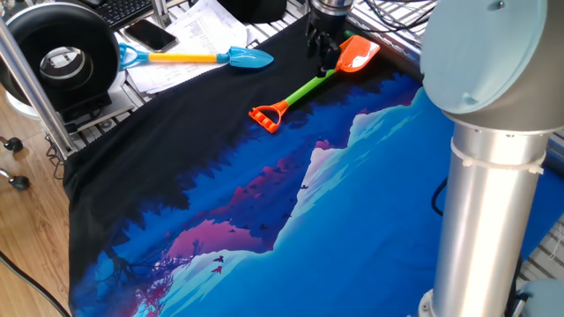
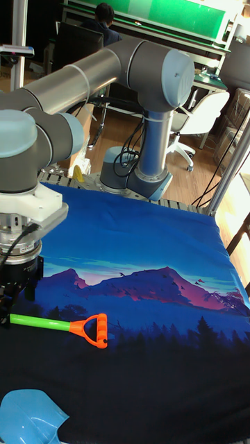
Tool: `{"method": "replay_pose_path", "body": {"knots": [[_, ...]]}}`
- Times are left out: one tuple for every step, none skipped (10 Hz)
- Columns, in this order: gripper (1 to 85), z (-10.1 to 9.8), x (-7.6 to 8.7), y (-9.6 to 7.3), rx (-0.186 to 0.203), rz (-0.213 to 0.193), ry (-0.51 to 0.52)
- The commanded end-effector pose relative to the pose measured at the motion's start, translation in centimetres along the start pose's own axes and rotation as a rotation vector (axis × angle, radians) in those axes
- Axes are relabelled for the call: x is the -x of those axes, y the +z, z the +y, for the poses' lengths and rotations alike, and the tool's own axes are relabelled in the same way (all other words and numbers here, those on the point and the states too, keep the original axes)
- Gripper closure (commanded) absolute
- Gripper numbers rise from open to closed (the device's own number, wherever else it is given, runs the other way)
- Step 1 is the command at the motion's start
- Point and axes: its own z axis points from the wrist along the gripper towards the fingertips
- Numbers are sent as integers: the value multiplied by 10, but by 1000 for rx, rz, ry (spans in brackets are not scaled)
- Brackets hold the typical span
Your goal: Use a shovel to scoop up an object
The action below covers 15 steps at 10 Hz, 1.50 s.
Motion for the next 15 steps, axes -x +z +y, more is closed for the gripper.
{"method": "replay_pose_path", "body": {"knots": [[7,0,8,2,3,-2,-182],[13,3,18,8,4,-26,-230],[23,5,25,11,3,-45,-248],[60,9,27,14,4,-45,-262],[77,12,28,17,3,-37,-286],[110,14,31,20,2,-38,-298],[113,16,34,23,1,-48,-314],[113,17,38,26,1,-60,-339],[110,19,43,28,0,-75,-352],[107,22,44,28,4,-78,-362],[107,24,45,29,6,-77,-369],[123,25,45,30,6,-76,-369],[153,25,45,31,9,-77,-367],[183,28,49,35,22,-92,-368],[207,29,51,40,32,-100,-368]]}}
